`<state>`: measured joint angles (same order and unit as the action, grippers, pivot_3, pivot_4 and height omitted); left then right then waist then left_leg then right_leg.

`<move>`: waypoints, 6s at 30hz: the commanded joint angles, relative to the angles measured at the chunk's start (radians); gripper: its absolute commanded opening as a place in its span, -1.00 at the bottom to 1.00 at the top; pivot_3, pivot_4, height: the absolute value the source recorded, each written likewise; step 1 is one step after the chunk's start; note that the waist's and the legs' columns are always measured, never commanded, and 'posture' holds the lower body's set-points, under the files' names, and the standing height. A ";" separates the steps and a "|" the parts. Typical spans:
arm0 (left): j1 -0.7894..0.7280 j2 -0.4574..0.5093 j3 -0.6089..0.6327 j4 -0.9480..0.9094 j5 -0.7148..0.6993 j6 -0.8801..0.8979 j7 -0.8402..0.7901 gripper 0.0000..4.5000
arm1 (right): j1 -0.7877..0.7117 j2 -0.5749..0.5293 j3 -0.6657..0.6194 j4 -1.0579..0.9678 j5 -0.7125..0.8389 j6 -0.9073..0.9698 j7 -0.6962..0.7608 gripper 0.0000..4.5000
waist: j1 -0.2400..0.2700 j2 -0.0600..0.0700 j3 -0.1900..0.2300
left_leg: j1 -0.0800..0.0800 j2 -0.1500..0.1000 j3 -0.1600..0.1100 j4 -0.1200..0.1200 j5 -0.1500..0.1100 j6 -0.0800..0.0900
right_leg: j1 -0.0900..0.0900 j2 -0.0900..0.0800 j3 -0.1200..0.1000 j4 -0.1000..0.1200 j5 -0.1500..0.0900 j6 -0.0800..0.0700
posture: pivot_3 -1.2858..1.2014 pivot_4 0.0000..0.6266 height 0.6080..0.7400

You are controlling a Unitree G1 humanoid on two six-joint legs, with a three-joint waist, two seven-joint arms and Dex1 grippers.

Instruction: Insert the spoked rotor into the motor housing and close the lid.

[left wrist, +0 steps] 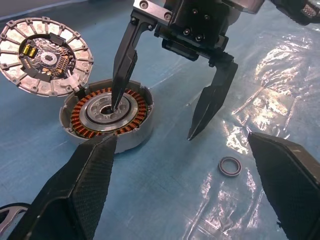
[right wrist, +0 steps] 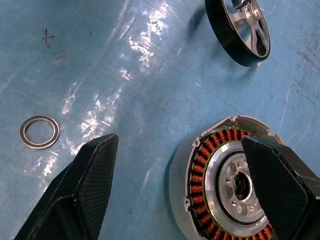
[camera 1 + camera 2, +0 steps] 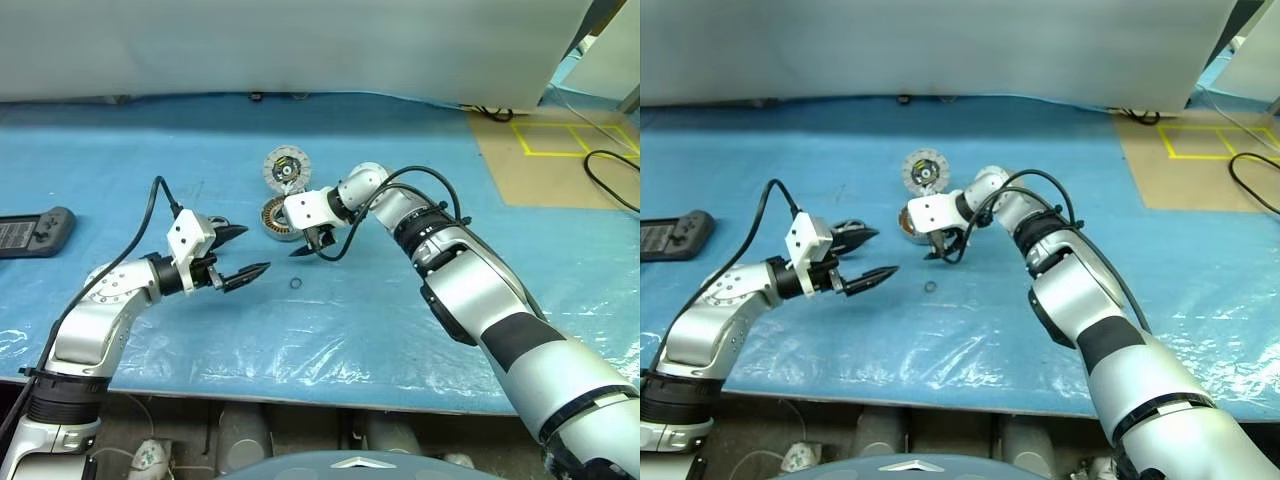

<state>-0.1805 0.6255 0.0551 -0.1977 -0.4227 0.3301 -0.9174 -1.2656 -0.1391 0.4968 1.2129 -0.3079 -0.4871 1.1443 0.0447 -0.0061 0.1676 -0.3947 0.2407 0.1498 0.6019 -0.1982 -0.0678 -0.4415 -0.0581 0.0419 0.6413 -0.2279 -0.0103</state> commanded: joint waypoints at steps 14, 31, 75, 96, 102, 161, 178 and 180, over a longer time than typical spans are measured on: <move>-0.002 -0.020 -0.008 -0.037 -0.003 -0.005 0.015 0.97 | -0.043 0.043 -0.008 0.085 -0.120 0.047 -0.133 0.85 | 0.000 0.000 0.000 | -0.001 0.000 0.000 0.002 0.000 0.000 | 0.000 -0.001 0.000 0.000 0.000 0.000 | 0.03 -0.52 1.00; -0.007 -0.004 -0.008 -0.019 0.004 -0.014 -0.012 0.98 | -0.057 0.037 -0.024 0.083 -0.125 0.030 -0.107 -0.61 | -0.001 0.000 0.000 | 0.000 0.000 0.000 0.002 0.000 0.000 | 0.000 0.000 0.000 0.000 0.000 0.000 | 0.03 -0.52 1.00; 0.045 0.080 0.063 -0.043 -0.033 0.028 -0.050 0.98 | 0.259 -0.085 -0.002 -0.808 0.223 0.689 0.470 -0.98 | -0.002 0.001 0.000 | -0.003 0.003 -0.001 0.002 0.000 0.000 | 0.000 -0.001 -0.006 0.000 0.000 -0.001 | 0.03 -0.52 1.00; 0.035 0.068 0.028 -0.040 -0.031 0.036 -0.056 0.98 | 0.271 0.004 0.117 -0.836 0.247 0.866 0.378 -0.98 | -0.004 0.001 0.000 | -0.001 0.003 -0.001 0.001 0.000 -0.001 | 0.001 -0.001 -0.006 0.000 0.000 -0.001 | 0.03 -0.52 1.00; 0.032 0.066 0.022 -0.043 -0.031 0.037 -0.058 0.98 | 0.283 0.002 0.150 -0.826 0.223 0.887 0.361 -0.98 | -0.001 0.001 0.000 | 0.001 0.002 -0.001 0.001 0.000 -0.001 | 0.003 -0.002 -0.006 0.000 0.000 -0.001 | 0.03 -0.52 1.00; 0.243 0.123 0.140 -0.312 -0.128 0.123 0.015 0.98 | 0.701 -0.235 -0.086 -1.055 0.401 0.813 -0.053 0.60 | 0.021 0.000 0.000 | 0.012 -0.001 0.003 -0.005 0.000 -0.001 | 0.007 0.000 0.002 -0.003 -0.002 0.002 | 0.03 -0.52 1.00; 0.192 0.095 0.075 -0.277 -0.113 0.099 0.030 0.98 | 0.688 -0.158 -0.114 -0.942 0.384 0.846 -0.115 0.60 | 0.018 0.000 0.000 | 0.013 -0.001 0.003 -0.005 0.000 -0.001 | 0.007 0.000 0.003 -0.002 -0.002 0.002 | 0.03 -0.52 1.00; 0.189 0.099 0.076 -0.264 -0.107 0.091 0.021 0.98 | 0.693 -0.152 -0.109 -0.948 0.383 0.846 -0.120 0.60 | 0.018 0.000 0.000 | 0.013 -0.001 0.003 -0.005 0.000 -0.001 | 0.008 0.000 0.003 -0.002 -0.002 0.002 | 0.03 -0.52 1.00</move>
<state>0.0134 0.7150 0.1185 -0.4595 -0.5327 0.4421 -0.8853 -0.5749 -0.2966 0.3942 0.2656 0.0774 0.3607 1.0322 0.0626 -0.0062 0.1675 -0.3818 0.2396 0.1527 0.5969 -0.1984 -0.0688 -0.4339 -0.0578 0.0445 0.6391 -0.2298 -0.0085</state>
